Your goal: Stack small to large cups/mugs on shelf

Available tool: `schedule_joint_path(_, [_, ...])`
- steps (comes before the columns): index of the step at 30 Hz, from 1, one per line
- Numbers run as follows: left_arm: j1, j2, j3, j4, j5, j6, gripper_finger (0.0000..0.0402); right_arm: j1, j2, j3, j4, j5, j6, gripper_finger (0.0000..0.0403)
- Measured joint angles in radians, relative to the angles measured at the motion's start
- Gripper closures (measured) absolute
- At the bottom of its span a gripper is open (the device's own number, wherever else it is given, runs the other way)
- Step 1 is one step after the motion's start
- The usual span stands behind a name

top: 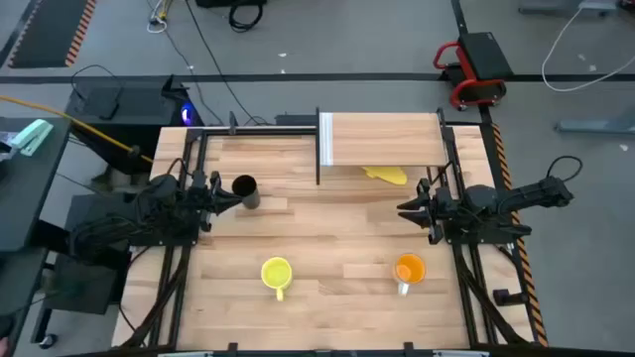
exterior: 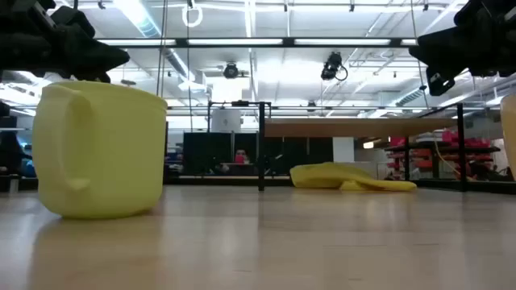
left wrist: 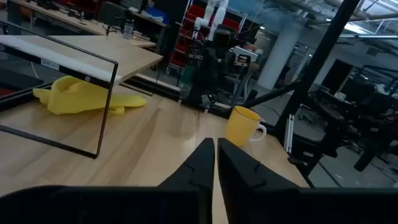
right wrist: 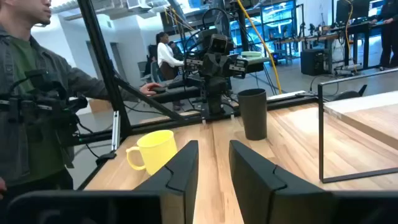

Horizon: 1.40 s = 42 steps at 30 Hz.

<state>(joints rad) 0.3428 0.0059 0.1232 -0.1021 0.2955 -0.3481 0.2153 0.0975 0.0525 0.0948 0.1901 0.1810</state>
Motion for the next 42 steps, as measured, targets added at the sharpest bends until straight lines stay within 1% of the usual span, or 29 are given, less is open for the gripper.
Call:
schedule_joint_path(7, [0.000, 0.000, 0.000, 0.000, 0.000, 0.000, 0.0366, 0.000, 0.000, 0.000, 0.000, 0.000, 0.000, 0.0305])
schedule_joint_path(17, [0.000, 0.000, 0.000, 0.000, 0.000, 0.000, 0.0376, 0.000, 0.000, 0.000, 0.000, 0.000, 0.000, 0.0305])
schedule_joint_path(27, [0.000, 0.000, 0.000, 0.000, 0.000, 0.000, 0.0366, 0.000, 0.000, 0.000, 0.000, 0.000, 0.000, 0.0305])
schedule_joint_path(37, [0.000, 0.000, 0.000, 0.000, 0.000, 0.000, 0.0376, 0.000, 0.000, 0.000, 0.000, 0.000, 0.000, 0.0305])
schedule_joint_path(42, [0.000, 0.000, 0.000, 0.000, 0.000, 0.000, 0.0372, 0.000, 0.000, 0.000, 0.000, 0.000, 0.000, 0.0305])
